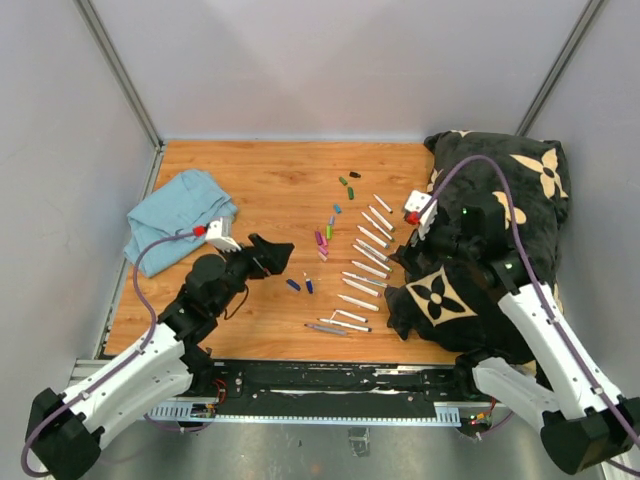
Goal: Open the pen caps
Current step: Place the pen at the center of the board, then reset both arms
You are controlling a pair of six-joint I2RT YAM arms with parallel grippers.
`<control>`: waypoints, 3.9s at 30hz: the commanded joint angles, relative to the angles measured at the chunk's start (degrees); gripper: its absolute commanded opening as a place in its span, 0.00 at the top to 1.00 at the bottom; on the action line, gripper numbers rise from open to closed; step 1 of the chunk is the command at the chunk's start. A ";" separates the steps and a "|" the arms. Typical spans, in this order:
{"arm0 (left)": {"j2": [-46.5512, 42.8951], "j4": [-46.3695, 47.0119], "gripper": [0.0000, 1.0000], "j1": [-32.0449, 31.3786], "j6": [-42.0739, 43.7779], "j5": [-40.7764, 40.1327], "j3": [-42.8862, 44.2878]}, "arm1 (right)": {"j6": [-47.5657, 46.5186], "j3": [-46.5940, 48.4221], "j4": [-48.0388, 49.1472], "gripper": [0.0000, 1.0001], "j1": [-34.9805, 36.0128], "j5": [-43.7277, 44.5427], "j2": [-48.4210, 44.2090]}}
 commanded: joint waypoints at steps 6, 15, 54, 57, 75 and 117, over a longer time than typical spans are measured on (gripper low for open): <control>8.09 0.61 0.01 8.22 10.02 19.08 22.77 | 7.70 14.58 -3.82 0.02 -8.43 14.89 0.73; 15.78 -16.27 0.01 8.22 17.66 22.33 44.39 | 10.73 30.64 -13.90 0.02 -8.59 13.80 2.82; 12.92 -27.45 0.01 8.22 22.84 21.76 54.03 | 20.49 42.48 -20.27 0.02 -8.55 25.50 1.54; 13.36 -27.16 0.01 8.22 23.02 22.10 53.79 | 19.61 42.11 -20.32 0.02 -8.60 25.41 1.55; 13.95 -26.34 0.01 8.22 23.55 21.65 51.32 | 18.38 39.85 -20.70 0.02 -8.57 24.43 1.02; 14.68 -26.31 0.01 8.22 24.52 20.36 50.19 | 20.97 39.47 -20.60 0.02 -8.58 25.94 0.84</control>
